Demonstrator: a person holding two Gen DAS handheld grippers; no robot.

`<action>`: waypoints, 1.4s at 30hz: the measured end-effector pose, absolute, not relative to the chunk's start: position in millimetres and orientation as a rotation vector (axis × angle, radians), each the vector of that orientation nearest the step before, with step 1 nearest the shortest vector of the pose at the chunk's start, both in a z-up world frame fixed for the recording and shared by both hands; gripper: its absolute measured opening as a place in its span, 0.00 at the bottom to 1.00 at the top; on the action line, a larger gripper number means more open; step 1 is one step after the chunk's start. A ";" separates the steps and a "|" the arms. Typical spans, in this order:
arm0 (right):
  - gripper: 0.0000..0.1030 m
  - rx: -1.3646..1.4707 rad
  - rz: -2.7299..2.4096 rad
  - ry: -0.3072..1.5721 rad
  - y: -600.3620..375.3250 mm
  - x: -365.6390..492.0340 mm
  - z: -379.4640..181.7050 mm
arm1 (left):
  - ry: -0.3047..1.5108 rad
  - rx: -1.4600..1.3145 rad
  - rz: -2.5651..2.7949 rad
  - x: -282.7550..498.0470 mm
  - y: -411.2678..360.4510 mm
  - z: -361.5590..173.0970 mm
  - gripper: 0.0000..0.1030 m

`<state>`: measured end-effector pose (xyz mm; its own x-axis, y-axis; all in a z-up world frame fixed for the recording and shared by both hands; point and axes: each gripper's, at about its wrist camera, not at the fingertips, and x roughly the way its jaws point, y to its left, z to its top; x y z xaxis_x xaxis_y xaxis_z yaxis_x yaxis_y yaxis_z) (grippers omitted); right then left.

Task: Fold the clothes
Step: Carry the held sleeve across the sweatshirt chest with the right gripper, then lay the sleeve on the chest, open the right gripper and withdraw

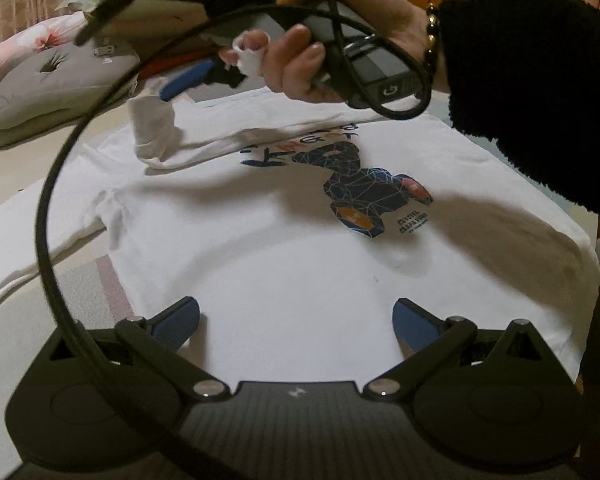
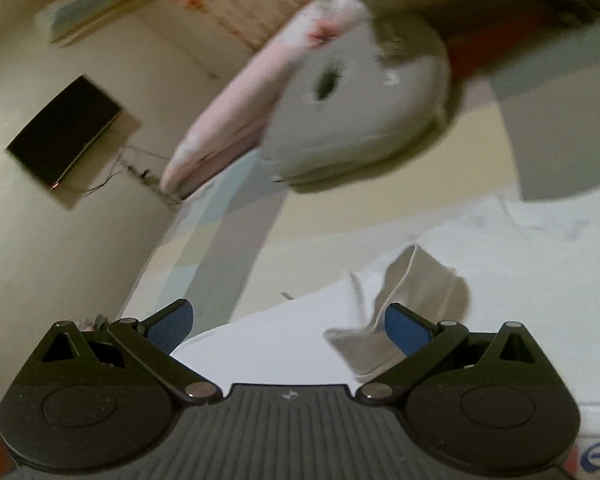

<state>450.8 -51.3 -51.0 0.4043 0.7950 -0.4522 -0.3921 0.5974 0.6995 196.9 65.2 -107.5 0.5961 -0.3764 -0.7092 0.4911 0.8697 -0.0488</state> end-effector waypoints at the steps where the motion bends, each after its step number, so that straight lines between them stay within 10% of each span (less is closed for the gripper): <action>1: 1.00 0.528 0.792 0.860 -51.0 450.4 -48.7 | 0.782 0.157 -0.507 196.7 65.4 -107.0 0.99; 24: 1.00 0.037 0.026 0.622 -211.7 411.3 -33.1 | 0.723 0.214 -0.734 170.8 16.0 -90.1 0.99; 42: 1.00 0.589 0.463 0.614 -328.9 323.1 -99.0 | 0.798 0.090 -0.711 142.8 15.5 -34.6 0.99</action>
